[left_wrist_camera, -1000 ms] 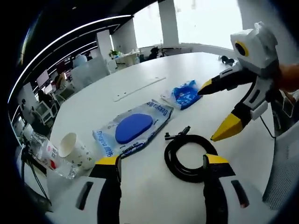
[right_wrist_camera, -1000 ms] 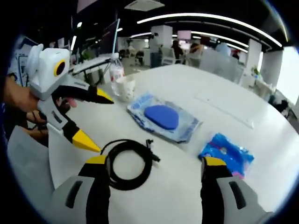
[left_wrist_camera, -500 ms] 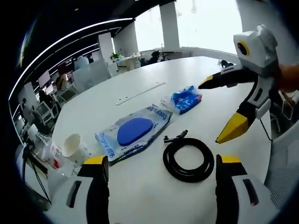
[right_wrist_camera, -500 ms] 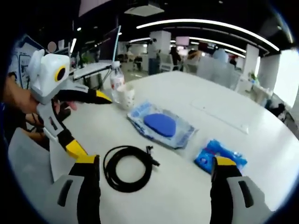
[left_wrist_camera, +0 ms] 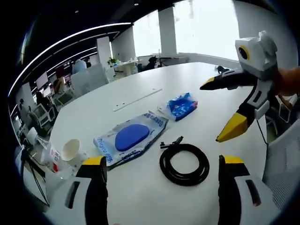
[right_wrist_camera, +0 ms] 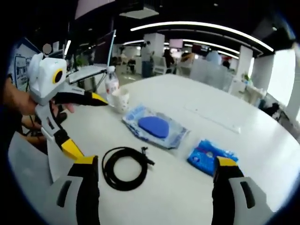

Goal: Arrange the tabletop items into an orderly group along one side of the table until the central work area is clear of visible clutter.

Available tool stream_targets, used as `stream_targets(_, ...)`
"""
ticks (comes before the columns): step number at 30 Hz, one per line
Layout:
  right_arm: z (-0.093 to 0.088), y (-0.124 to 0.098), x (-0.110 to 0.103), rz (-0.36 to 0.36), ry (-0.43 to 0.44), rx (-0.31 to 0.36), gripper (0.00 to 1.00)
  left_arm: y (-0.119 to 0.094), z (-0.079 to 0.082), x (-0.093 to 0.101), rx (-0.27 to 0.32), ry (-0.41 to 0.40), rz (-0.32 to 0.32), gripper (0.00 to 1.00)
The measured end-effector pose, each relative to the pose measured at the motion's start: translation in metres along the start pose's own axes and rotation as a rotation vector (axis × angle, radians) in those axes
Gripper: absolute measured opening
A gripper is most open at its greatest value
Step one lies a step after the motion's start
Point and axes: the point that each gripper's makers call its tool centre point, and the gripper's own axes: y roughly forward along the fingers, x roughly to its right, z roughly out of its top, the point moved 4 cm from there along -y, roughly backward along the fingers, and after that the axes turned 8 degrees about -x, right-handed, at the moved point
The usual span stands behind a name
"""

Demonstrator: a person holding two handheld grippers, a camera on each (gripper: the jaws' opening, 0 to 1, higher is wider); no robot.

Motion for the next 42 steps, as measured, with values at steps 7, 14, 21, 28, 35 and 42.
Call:
stream_targets(7,0.000,-0.008,0.000,-0.016,0.026,0.017,1.00,-0.009,-0.003,-0.003,0.009,-0.003,0.009,0.99)
stream_targets(14,-0.005,-0.016,-0.004,-0.009,0.014,0.015,1.00,-0.017,-0.008,-0.003,0.015,-0.031,0.028,0.99)
stream_targets(21,-0.011,-0.025,-0.004,-0.010,0.019,0.025,1.00,-0.033,-0.010,-0.003,0.014,-0.032,0.059,0.99)
stream_targets(28,-0.015,-0.040,-0.005,-0.023,0.035,0.040,1.00,-0.055,-0.007,-0.001,0.045,-0.056,0.088,0.99)
stream_targets(35,-0.022,-0.059,-0.007,-0.059,0.043,0.093,1.00,-0.080,-0.011,0.003,0.121,-0.091,0.133,0.99)
stream_targets(42,-0.036,-0.073,-0.019,-0.066,0.079,0.129,1.00,-0.101,-0.036,0.010,0.143,-0.111,0.174,0.99)
